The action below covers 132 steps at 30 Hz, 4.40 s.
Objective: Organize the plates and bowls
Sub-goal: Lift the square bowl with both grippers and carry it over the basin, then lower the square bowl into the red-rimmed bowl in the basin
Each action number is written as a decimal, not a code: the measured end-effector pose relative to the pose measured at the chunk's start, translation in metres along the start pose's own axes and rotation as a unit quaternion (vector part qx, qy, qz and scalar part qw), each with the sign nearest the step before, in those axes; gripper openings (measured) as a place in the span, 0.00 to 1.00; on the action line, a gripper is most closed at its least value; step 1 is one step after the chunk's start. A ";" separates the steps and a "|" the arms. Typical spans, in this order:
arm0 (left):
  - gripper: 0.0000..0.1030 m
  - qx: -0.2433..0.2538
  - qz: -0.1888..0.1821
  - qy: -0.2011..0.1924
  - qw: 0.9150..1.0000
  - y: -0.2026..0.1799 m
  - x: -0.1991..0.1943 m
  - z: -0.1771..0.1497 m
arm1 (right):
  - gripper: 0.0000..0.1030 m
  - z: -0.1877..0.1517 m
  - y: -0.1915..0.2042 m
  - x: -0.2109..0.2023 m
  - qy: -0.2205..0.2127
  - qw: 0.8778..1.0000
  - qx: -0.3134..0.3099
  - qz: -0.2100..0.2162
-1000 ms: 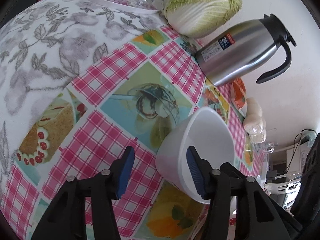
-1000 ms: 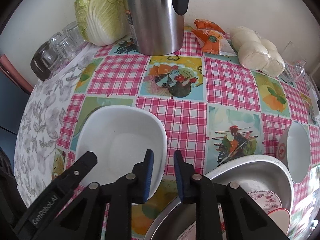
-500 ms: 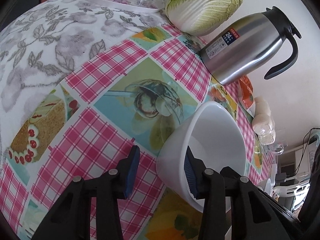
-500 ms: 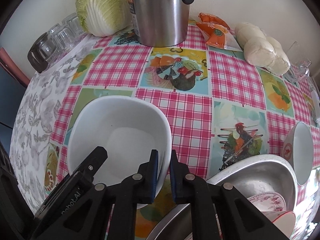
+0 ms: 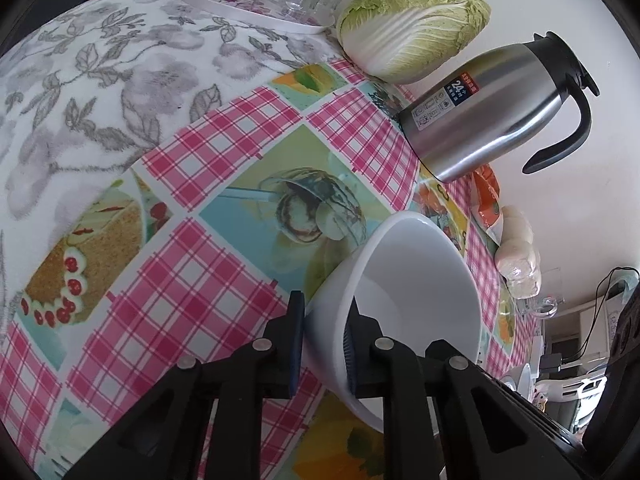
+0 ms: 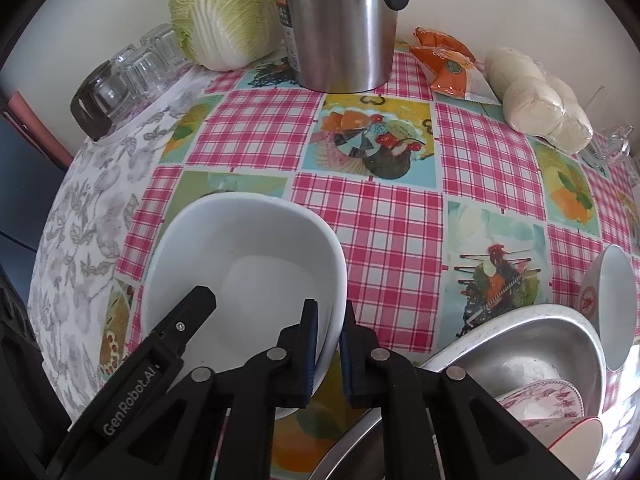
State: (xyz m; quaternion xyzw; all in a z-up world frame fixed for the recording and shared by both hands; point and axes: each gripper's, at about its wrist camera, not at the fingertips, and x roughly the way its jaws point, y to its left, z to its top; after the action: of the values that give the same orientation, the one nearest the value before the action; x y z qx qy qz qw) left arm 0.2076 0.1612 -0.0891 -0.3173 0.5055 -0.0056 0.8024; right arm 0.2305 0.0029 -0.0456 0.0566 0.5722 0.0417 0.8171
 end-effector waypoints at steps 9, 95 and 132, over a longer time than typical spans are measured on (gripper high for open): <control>0.17 0.026 0.000 -0.028 0.999 -0.013 -0.035 0.002 | 0.11 -0.001 0.005 -0.034 -0.029 0.999 -0.003 0.017; 0.17 0.295 -0.019 -0.053 0.954 -0.220 -0.121 -0.166 | 0.13 -0.140 -0.230 -0.185 -0.184 0.949 0.211 0.143; 0.17 0.216 0.017 0.004 0.976 -0.162 -0.089 -0.142 | 0.18 -0.136 -0.185 -0.129 -0.101 0.975 0.155 0.124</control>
State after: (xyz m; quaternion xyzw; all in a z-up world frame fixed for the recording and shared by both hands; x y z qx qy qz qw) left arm 0.0994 -0.0104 0.0257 -0.1275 0.5004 -0.1026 0.8502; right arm 0.0588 -0.1909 0.0025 0.2573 0.4749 0.0474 0.8403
